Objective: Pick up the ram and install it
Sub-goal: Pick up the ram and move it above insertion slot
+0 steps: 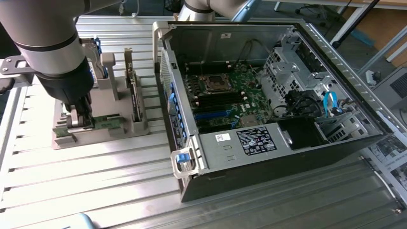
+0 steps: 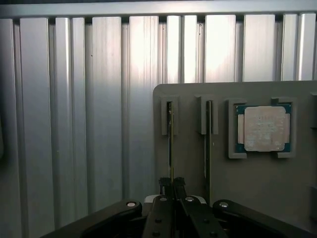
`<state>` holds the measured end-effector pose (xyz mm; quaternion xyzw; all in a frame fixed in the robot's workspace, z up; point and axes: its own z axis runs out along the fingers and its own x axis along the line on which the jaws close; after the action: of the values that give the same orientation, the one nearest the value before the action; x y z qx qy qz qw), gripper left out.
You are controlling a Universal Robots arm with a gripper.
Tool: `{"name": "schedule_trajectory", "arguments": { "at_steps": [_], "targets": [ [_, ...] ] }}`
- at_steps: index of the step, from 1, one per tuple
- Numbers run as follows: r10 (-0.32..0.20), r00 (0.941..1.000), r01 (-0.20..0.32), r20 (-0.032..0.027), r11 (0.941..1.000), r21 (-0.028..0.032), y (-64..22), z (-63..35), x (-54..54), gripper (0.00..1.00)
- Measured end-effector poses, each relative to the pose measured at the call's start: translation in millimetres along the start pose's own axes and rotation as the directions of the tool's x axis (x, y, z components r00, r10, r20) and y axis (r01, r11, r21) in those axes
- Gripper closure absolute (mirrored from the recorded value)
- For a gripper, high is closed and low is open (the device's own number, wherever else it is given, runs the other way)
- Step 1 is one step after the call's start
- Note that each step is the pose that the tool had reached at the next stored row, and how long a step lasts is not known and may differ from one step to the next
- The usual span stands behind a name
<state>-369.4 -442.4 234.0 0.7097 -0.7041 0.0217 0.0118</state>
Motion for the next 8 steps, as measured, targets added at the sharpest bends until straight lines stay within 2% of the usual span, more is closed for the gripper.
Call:
{"name": "schedule_trajectory", "arguments": {
  "at_steps": [8],
  "targets": [
    [0.000, 1.0000, 0.000, 0.0000, 1.0000, 0.0000, -0.1, -5.8, 0.3, 0.88]
  ]
}}
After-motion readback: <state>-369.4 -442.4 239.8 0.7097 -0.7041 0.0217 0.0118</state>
